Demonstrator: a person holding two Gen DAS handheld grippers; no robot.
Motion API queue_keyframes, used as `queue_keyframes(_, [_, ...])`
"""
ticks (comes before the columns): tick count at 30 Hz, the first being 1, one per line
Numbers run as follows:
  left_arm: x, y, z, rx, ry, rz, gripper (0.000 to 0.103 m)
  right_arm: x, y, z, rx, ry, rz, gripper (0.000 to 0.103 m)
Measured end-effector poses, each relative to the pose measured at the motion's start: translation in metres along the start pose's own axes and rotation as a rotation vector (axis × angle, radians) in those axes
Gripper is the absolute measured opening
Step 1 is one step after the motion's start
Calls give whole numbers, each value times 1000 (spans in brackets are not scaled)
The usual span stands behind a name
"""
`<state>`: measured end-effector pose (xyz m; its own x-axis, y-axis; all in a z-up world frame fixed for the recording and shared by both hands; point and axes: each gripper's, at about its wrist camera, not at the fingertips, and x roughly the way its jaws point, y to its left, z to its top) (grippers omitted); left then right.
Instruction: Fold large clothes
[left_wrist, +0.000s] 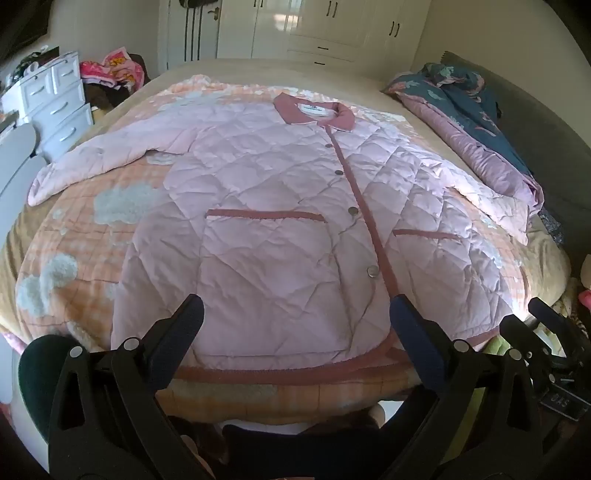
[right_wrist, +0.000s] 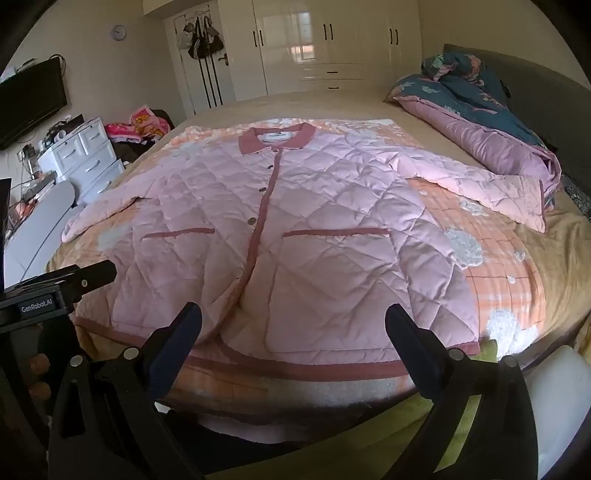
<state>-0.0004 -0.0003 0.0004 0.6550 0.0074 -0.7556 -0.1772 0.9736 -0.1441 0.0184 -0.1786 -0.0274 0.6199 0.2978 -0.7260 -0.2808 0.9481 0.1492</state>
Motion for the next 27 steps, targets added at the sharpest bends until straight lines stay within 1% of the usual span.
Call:
queue_keyframes(1, [0, 0, 0, 1, 3, 4, 94, -7, 10, -6, -28, -39, -12, 99])
queue_keyframes(4, [0, -1, 0, 2, 6, 7, 94, -7, 13, -8, -22, -41, -17, 99])
queue_keyframes(5, [0, 0, 0, -5, 7, -6, 94, -11, 14, -4, -22, -38, -9, 99])
queue_keyframes(10, [0, -2, 0, 5, 3, -2, 94, -12, 19, -2, -25, -36, -4, 99])
queue_keyframes(12, [0, 1, 0, -3, 6, -6, 94, -11, 11, 1, -23, -33, 4, 99])
queue_keyframes(27, [0, 0, 0, 0, 5, -1, 94, -10, 10, 0, -23, -30, 11, 99])
